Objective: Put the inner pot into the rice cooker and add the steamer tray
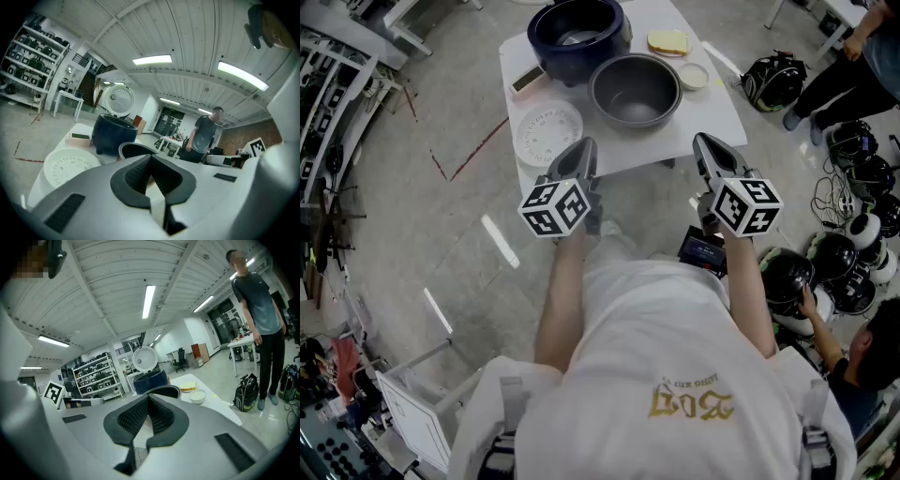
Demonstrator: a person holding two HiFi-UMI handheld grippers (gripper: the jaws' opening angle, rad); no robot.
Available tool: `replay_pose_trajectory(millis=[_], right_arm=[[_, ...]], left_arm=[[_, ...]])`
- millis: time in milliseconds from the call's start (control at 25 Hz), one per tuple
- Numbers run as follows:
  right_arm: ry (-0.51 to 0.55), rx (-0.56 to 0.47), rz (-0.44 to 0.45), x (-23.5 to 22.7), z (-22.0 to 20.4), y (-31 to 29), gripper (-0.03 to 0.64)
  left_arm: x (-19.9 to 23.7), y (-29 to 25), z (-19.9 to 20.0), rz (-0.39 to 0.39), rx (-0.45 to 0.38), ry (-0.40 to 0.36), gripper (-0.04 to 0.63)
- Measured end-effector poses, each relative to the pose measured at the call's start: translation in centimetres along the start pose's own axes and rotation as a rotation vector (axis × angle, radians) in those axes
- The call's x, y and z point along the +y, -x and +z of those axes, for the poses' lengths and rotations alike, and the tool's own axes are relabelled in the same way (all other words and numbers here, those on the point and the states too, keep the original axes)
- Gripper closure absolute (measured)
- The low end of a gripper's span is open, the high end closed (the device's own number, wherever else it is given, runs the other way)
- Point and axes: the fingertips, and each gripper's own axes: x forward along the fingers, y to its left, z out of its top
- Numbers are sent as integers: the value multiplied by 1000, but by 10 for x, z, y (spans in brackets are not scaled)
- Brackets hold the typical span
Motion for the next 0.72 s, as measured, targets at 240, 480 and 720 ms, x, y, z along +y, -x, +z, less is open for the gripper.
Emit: replay_pose_trajectory(millis=[240, 480, 720], right_arm=[[0, 16, 6, -3, -6, 13, 606], [-23, 27, 15, -8, -9, 18, 476], [-71, 62, 19, -21, -14, -3, 437]], left_arm=[[-4, 5, -9, 18, 13, 5, 578], [-10, 7, -8, -14, -19, 96, 372], [9, -12, -10, 20, 6, 121, 356]])
